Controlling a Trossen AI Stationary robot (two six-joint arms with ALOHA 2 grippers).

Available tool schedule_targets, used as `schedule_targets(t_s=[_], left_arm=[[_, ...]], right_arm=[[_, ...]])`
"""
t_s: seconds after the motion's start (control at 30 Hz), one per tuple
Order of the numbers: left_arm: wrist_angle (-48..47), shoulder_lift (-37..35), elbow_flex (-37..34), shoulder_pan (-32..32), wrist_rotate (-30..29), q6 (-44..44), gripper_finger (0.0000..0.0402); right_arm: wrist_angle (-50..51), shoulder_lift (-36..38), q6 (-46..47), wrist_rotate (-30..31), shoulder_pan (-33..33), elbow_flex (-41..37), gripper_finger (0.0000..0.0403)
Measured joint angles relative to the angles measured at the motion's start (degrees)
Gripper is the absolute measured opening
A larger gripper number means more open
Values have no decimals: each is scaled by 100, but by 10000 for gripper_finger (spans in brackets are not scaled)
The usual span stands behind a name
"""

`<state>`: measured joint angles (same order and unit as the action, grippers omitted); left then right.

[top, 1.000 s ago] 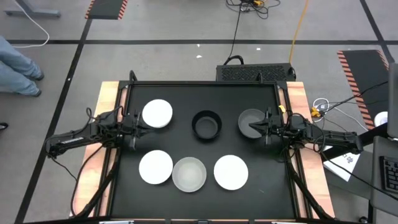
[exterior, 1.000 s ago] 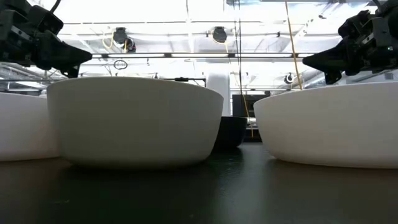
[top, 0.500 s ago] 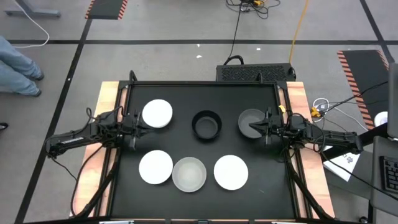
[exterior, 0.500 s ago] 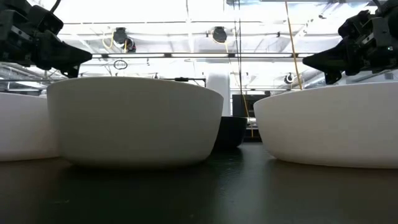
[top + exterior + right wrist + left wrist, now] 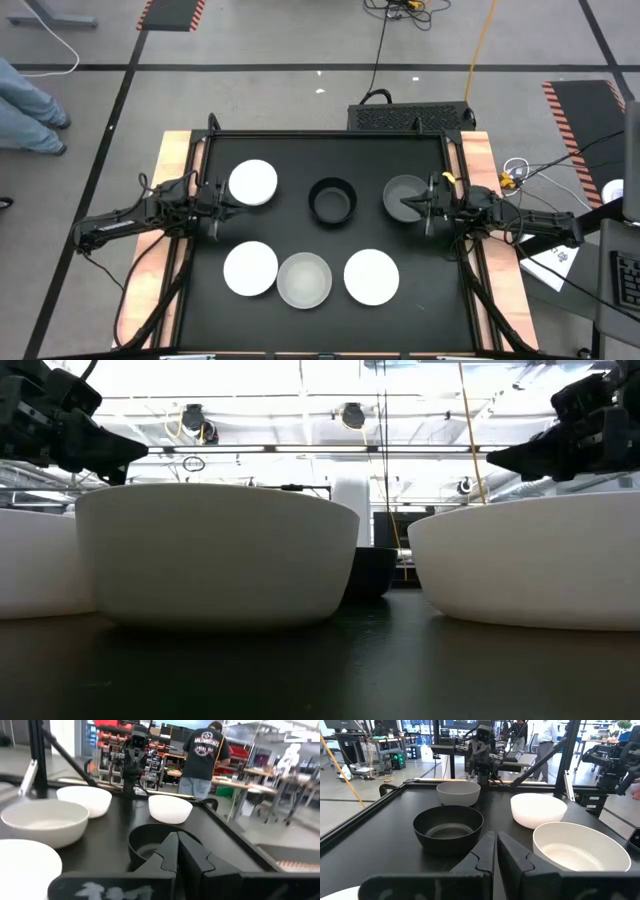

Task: Nest bowls inside each other
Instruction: Stack the gray bowl on the black bowl

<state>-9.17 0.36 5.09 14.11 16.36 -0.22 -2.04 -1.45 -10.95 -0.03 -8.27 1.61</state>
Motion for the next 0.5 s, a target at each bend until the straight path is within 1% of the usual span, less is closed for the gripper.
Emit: schedule_targets(t_s=[0.03, 0.13, 0.23, 0.5], left_arm=[[52, 2, 0, 0, 0, 41, 21], [395, 0, 1, 0, 0, 185, 21], [571, 0, 1, 0, 1, 109, 21], [647, 0, 1, 0, 2, -99, 21]], right_arm=[[-6, -2, -63, 14, 0, 0, 0], [-316, -3, -385, 331, -1, 2, 0], [-539, 0, -700, 331, 0, 0, 0], [-629, -2, -732, 326, 2, 0, 0]])
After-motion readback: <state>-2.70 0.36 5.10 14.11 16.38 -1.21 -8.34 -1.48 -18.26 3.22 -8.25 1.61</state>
